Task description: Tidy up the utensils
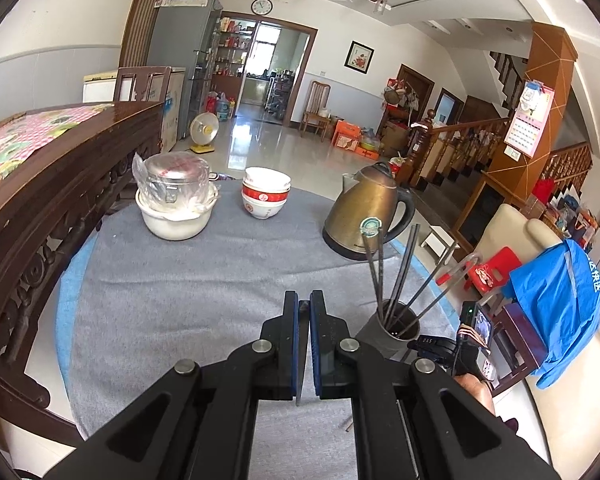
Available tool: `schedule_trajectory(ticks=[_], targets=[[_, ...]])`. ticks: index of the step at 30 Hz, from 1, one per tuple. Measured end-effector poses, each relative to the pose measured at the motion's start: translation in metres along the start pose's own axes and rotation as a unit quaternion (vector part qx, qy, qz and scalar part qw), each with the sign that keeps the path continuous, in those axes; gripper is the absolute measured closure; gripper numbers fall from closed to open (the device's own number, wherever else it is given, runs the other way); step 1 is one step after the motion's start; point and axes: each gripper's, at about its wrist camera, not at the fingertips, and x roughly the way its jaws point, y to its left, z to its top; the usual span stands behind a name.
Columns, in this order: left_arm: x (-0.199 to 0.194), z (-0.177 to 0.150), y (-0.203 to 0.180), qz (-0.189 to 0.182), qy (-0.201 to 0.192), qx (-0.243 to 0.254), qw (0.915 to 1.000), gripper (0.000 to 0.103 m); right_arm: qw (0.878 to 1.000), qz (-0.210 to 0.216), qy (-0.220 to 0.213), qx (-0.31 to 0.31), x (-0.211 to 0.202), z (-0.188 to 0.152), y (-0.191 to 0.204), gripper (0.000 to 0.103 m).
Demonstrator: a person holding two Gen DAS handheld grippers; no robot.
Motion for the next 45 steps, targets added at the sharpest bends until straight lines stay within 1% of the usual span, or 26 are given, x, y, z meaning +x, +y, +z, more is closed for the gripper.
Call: schedule_trajectory(ticks=[2, 3, 6, 8, 10, 11, 12, 13, 15, 17, 19, 20, 21, 23, 25, 27, 29, 33, 34, 36, 37, 39, 41, 42, 45], targets=[[0.0, -0.001, 0.004, 0.001, 0.0, -0.001, 1.0, 0.098, 1.0, 0.0, 0.004, -0.004, 0.002, 0.001, 0.004, 0.07], [0.001, -0.001, 0.006, 0.002, -0.001, -0.002, 1.0, 0.098, 1.0, -0.007, 0.004, -0.008, 0.002, 0.002, 0.007, 0.07], [0.003, -0.001, 0.011, 0.0, 0.002, -0.004, 1.0, 0.098, 0.999, -0.031, 0.005, -0.02, 0.006, 0.003, 0.017, 0.069], [0.003, -0.002, 0.01, 0.0, 0.003, -0.004, 1.0, 0.098, 0.998, -0.055, -0.001, -0.041, 0.007, 0.001, 0.026, 0.069], [0.003, -0.002, 0.009, 0.0, 0.004, -0.004, 1.0, 0.097, 0.994, -0.081, -0.008, -0.067, 0.008, -0.003, 0.036, 0.076], [0.002, -0.001, 0.008, 0.0, 0.004, -0.004, 1.0, 0.098, 0.991, -0.103, -0.014, -0.089, 0.009, -0.006, 0.041, 0.087], [0.002, -0.001, 0.007, 0.001, 0.004, -0.003, 1.0, 0.098, 0.989, -0.106, -0.019, -0.1, 0.009, -0.007, 0.042, 0.088], [0.002, -0.001, 0.006, 0.002, 0.004, -0.003, 1.0, 0.098, 0.99, -0.101, -0.021, -0.097, 0.009, -0.008, 0.038, 0.09], [0.001, -0.001, 0.004, 0.004, 0.004, -0.001, 1.0, 0.098, 0.994, -0.074, -0.026, -0.078, 0.005, -0.007, 0.026, 0.096], [-0.001, 0.0, 0.002, 0.007, 0.004, 0.003, 1.0, 0.098, 0.997, -0.039, -0.033, -0.055, -0.002, -0.007, 0.011, 0.097], [-0.002, 0.001, -0.004, 0.011, 0.002, 0.009, 0.9999, 0.098, 0.998, -0.001, -0.053, -0.038, -0.013, -0.007, 0.001, 0.097], [-0.003, 0.001, -0.007, 0.012, 0.001, 0.011, 0.9999, 0.098, 0.997, 0.024, -0.067, -0.029, -0.022, -0.008, -0.005, 0.097], [-0.003, 0.001, -0.011, 0.011, 0.001, 0.013, 0.9999, 0.098, 0.996, 0.036, -0.077, -0.025, -0.03, -0.009, -0.009, 0.097], [-0.005, 0.003, -0.018, 0.008, 0.0, 0.016, 0.9998, 0.098, 0.992, 0.074, -0.104, -0.018, -0.05, -0.011, -0.019, 0.097], [-0.007, 0.004, -0.027, 0.006, -0.004, 0.02, 0.9998, 0.097, 0.987, 0.096, -0.126, -0.017, -0.065, -0.012, -0.024, 0.097], [-0.009, 0.007, -0.035, 0.0, -0.009, 0.023, 0.9997, 0.098, 0.979, 0.124, -0.159, -0.012, -0.087, -0.016, -0.033, 0.097], [-0.01, 0.009, -0.043, -0.006, -0.012, 0.025, 0.9996, 0.097, 0.971, 0.143, -0.189, -0.009, -0.106, -0.018, -0.037, 0.097], [-0.01, 0.018, -0.061, -0.023, -0.021, 0.028, 0.9991, 0.098, 0.949, 0.185, -0.256, 0.003, -0.158, -0.022, -0.045, 0.097], [-0.011, 0.02, -0.066, -0.026, -0.026, 0.03, 0.9989, 0.098, 0.945, 0.19, -0.266, 0.004, -0.166, -0.023, -0.044, 0.097], [-0.012, 0.026, -0.077, -0.032, -0.039, 0.034, 0.9981, 0.097, 0.933, 0.206, -0.296, 0.007, -0.187, -0.021, -0.043, 0.097], [-0.012, 0.029, -0.082, -0.038, -0.045, 0.036, 0.9976, 0.097, 0.924, 0.216, -0.316, 0.008, -0.202, -0.02, -0.042, 0.097], [-0.014, 0.036, -0.091, -0.046, -0.059, 0.038, 0.9965, 0.097, 0.912, 0.226, -0.343, 0.007, -0.223, -0.02, -0.039, 0.097], [-0.015, 0.044, -0.101, -0.053, -0.071, 0.039, 0.9953, 0.097, 0.896, 0.237, -0.377, 0.006, -0.245, -0.015, -0.033, 0.097], [-0.016, 0.048, -0.104, -0.058, -0.079, 0.039, 0.9944, 0.097, 0.89, 0.238, -0.389, 0.004, -0.253, -0.015, -0.029, 0.097], [-0.014, 0.057, -0.116, -0.069, -0.101, 0.041, 0.9917, 0.097, 0.867, 0.231, -0.441, -0.001, -0.273, -0.009, -0.014, 0.097]])
